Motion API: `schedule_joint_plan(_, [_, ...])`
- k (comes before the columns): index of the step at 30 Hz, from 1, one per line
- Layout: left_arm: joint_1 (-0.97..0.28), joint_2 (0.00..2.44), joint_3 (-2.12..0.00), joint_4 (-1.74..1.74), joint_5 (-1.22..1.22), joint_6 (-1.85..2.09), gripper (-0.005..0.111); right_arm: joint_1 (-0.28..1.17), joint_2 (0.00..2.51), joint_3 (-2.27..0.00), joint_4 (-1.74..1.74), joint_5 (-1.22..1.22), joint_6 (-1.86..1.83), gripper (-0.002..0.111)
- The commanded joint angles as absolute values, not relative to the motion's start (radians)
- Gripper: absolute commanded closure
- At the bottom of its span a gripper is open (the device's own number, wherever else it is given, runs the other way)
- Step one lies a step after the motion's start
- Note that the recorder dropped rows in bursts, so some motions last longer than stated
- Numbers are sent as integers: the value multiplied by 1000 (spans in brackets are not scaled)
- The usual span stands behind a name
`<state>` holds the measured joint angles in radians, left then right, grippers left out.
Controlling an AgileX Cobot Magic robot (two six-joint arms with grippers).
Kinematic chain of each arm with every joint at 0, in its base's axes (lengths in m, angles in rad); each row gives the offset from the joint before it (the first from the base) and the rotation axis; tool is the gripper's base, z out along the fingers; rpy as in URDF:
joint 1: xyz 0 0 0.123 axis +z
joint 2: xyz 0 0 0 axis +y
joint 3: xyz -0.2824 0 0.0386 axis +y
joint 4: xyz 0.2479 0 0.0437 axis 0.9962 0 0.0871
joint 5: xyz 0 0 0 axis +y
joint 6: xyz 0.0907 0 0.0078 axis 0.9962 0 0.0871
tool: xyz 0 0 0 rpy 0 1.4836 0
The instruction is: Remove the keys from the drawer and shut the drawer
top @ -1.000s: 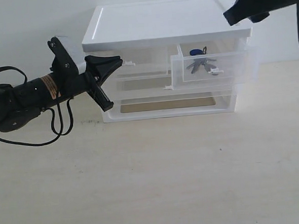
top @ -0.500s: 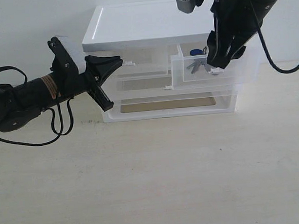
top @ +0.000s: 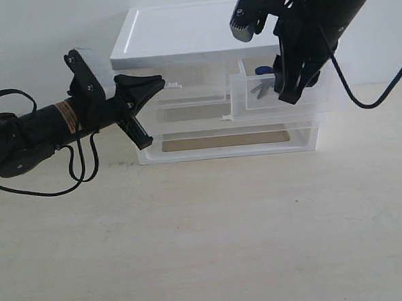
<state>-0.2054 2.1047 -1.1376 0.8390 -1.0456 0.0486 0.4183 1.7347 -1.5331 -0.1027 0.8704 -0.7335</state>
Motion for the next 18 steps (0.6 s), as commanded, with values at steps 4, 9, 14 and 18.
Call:
schedule_joint_plan(4, [-210, 2123, -1158, 744, -941, 38, 102, 418, 1758, -1537, -193, 902, -738, 108])
schedule_joint_plan(9, [-210, 2123, -1158, 744, -941, 38, 102, 418, 1737, -1537, -174, 927, -769, 108])
schedule_joint_plan(14, [-210, 2123, -1158, 744, -941, 38, 102, 418, 1708, -1537, -162, 1006, -825, 108])
schedule_joint_plan(18, [-210, 2123, -1158, 744, -941, 38, 102, 418, 1697, -1537, -111, 1042, -858, 108])
